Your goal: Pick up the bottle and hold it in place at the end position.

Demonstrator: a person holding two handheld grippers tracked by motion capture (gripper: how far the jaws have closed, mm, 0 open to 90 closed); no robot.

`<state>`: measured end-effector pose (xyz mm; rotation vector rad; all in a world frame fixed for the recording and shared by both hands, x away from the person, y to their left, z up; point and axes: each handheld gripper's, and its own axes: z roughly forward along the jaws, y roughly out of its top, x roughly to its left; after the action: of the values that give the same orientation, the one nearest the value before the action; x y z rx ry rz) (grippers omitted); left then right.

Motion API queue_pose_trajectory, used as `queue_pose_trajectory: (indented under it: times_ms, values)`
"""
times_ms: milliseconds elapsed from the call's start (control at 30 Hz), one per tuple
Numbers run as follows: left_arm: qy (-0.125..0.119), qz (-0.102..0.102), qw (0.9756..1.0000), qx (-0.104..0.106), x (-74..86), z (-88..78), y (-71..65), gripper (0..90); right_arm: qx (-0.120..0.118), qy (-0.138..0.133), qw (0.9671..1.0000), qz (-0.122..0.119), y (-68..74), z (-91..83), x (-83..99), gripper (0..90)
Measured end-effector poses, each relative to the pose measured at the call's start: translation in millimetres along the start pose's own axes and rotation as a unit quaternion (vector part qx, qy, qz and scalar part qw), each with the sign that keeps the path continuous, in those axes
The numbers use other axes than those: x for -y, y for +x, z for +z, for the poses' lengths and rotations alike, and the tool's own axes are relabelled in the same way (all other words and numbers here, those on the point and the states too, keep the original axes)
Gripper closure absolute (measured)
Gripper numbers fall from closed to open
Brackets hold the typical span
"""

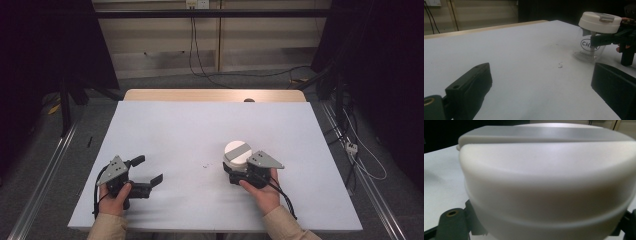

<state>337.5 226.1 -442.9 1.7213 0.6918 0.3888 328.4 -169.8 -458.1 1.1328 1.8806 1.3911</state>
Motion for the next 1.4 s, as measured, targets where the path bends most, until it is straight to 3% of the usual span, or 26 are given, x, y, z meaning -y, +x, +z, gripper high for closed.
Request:
queue_pose_trajectory:
  times_ms: [600,733,1400]
  values:
    - [0.002,0.001,1.0000,0.002,0.3,1.6,-0.4,2.9,-0.013,-0.016,0.9998,-0.009,-4.9,-1.1,-11.2,18.4]
    - [0.003,0.002,1.0000,0.001,0.2,1.1,0.1,2.9,-0.013,-0.012,0.9998,-0.004,-7.2,3.3,-14.8,18.4]
    - [0.010,0.003,0.9999,0.007,1.2,2.3,0.5,2.9,-0.016,0.002,0.9995,-0.028,-7.9,30.2,-27.4,18.4]
